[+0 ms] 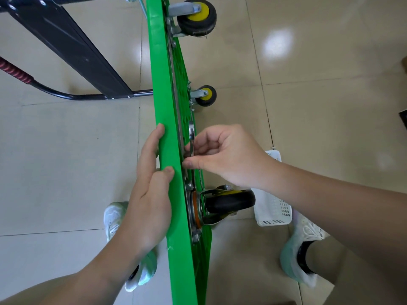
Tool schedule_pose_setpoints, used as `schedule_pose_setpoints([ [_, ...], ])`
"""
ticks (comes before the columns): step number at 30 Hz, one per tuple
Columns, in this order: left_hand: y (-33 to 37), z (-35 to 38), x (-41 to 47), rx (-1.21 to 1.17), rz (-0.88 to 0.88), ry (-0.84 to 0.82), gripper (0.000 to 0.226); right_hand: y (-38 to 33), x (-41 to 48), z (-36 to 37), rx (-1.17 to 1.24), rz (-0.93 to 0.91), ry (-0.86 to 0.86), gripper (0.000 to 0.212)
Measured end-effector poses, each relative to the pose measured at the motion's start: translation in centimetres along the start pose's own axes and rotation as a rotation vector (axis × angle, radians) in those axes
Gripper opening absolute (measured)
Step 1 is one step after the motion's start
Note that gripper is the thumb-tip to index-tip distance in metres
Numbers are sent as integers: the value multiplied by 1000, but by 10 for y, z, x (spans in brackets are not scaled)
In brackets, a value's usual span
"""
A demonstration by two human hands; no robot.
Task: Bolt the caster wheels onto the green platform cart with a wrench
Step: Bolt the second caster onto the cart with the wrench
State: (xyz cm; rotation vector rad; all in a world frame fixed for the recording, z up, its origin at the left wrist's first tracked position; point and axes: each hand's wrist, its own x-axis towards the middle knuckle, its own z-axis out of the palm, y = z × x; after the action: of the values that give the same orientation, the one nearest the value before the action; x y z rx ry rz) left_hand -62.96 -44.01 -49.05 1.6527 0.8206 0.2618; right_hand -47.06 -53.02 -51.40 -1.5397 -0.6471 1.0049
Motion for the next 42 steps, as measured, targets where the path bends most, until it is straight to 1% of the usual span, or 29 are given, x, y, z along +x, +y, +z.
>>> schedule_pose_setpoints([
  [5,3,2,0,-4,-13,-8,67,15,28,-6,88,175,46,21],
  [8,0,0,0,-25,-9,-25,69,30,42,-8,158,309,41,25],
  [10,-3,-2,1,-37,-11,-27,67,42,50,-9,173,392,16,33],
  [13,-4,-3,2,-36,-17,-43,68,59,56,-8,218,490,-3,54],
  [16,-3,-4,3,-34,-33,-61,69,71,54,-6,302,546,-17,60],
  [18,-2,-4,4,-30,-34,-59,69,75,53,-4,348,560,-2,57],
  [20,-2,-4,3,-25,-26,-56,68,72,56,-6,357,545,42,47],
  [22,-1,-3,3,-14,-11,-51,67,61,60,-14,315,481,111,32],
  [24,-2,-3,2,-22,-6,-46,67,40,61,-24,286,358,174,14],
  [26,-2,-2,2,-39,-2,-36,65,15,55,-28,263,231,191,8],
  [29,-2,-1,2,-42,0,-17,65,-12,32,-19,178,82,125,15],
  [32,0,1,0,-39,-3,-18,64,-20,4,-10,165,0,71,21],
  [35,0,1,0,-37,-3,-4,64,-15,-14,-2,164,-57,54,26],
  [38,-1,0,-1,-22,10,-4,63,-8,-22,5,114,-97,26,28],
  [42,-2,0,0,-14,16,-4,64,-3,-18,5,84,-82,43,27],
])
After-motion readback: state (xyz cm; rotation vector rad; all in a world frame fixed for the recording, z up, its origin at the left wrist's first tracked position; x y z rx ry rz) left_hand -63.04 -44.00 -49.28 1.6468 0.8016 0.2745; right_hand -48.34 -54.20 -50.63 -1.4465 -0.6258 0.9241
